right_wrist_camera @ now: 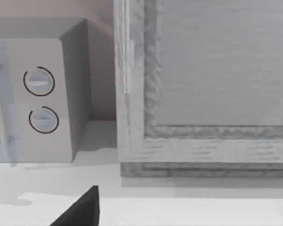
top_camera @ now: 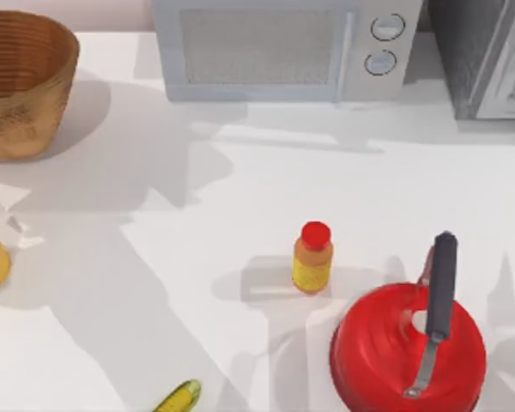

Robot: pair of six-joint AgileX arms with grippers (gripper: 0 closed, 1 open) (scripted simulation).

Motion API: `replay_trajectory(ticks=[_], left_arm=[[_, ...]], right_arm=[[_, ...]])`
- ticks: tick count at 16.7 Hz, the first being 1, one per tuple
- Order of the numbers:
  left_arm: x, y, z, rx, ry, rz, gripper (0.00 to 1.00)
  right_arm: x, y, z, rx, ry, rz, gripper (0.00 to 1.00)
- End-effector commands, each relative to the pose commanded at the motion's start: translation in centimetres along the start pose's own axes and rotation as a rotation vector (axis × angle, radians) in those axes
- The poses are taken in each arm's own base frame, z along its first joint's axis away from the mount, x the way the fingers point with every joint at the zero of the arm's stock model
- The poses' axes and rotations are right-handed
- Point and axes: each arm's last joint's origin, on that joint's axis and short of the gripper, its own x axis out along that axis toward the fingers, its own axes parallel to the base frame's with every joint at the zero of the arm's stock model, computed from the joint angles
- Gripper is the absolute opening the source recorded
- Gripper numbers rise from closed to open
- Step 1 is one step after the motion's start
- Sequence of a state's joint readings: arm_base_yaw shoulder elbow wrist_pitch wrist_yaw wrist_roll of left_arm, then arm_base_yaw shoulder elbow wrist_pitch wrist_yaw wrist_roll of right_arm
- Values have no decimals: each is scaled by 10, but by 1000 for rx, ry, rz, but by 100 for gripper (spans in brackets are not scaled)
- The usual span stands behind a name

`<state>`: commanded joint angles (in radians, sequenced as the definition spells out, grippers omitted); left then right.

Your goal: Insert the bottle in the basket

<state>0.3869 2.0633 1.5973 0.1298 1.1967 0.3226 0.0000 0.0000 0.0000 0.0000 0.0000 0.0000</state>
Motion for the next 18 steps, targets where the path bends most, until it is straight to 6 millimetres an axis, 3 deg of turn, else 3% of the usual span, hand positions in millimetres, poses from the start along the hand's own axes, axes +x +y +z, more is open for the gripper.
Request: replay_trajectory(ticks=[13,18], left_arm=[[0,0,0,0,0,0,98],[0,0,0,0,0,0,100]], right_arm=[[0,0,0,0,0,0,100],[0,0,0,0,0,0,100]])
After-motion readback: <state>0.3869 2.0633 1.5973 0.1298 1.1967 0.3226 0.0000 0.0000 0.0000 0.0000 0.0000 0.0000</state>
